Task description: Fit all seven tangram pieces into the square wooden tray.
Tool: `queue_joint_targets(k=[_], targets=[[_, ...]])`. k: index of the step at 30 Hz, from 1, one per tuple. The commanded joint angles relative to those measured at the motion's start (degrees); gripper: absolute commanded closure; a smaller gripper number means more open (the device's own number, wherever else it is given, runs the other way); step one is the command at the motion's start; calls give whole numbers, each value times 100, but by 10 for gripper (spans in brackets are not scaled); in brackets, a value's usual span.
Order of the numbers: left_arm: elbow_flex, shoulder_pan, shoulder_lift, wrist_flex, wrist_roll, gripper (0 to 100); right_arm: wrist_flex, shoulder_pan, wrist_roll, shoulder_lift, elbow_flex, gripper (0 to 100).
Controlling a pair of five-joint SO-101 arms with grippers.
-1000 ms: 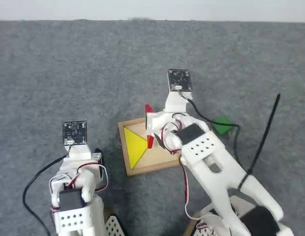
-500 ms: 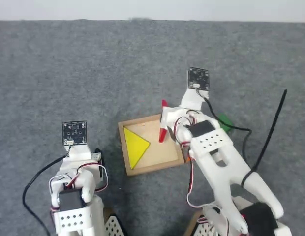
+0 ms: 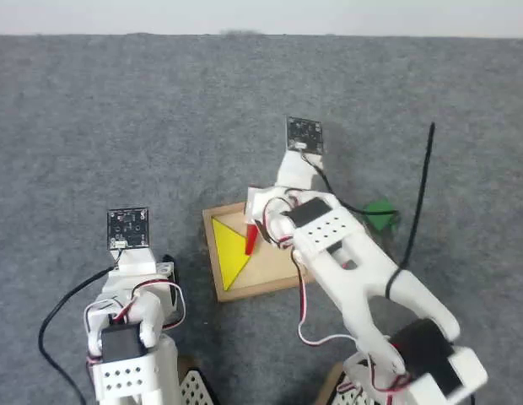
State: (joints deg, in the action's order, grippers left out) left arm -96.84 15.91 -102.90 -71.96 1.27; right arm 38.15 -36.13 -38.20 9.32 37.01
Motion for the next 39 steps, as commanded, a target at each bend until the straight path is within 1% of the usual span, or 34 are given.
queue_joint_targets(k=[1, 7, 10, 25, 28, 30, 32, 36, 39], targets=[[31, 35, -79, -9, -26, 889, 57, -101, -686, -92, -448, 992], [31, 35, -79, -9, -26, 889, 110, -119, -1679, -145, -448, 992], [31, 35, -79, -9, -26, 889, 92, -198, -1934, -145, -360, 992], [31, 35, -79, -9, -26, 889, 75, -259, -1943, -136, -193, 992], [31, 35, -79, -9, -26, 889, 75, -295, -1785, -145, -193, 987], [31, 35, -79, -9, -26, 889, 84, -303, -1626, -145, -193, 946], [31, 35, -79, -9, -26, 889, 119, -259, -1618, -154, -149, 872], [31, 35, -79, -9, -26, 889, -145, -286, -1626, -145, 132, 727], [31, 35, -79, -9, -26, 889, -374, -303, -1609, -92, 325, 666]])
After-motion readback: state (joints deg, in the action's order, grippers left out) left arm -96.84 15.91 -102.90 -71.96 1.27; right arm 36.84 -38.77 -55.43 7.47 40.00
